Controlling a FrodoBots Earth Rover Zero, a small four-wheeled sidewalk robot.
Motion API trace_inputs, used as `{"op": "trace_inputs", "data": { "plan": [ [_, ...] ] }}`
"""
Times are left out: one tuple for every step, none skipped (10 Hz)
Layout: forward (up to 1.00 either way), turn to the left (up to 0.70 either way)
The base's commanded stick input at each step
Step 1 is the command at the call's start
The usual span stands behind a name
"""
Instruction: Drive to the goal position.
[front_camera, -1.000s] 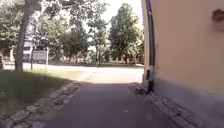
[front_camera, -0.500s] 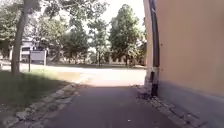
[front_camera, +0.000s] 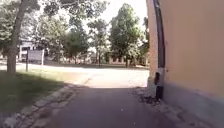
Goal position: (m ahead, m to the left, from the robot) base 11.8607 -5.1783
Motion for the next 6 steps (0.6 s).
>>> {"op": "trace_inputs", "data": {
  "plan": [
    [0.44,0.02],
    [0.44,0.02],
    [0.44,0.02],
    [0.44,0.02],
    [0.44,0.02],
    [0.44,0.02]
  ]
}}
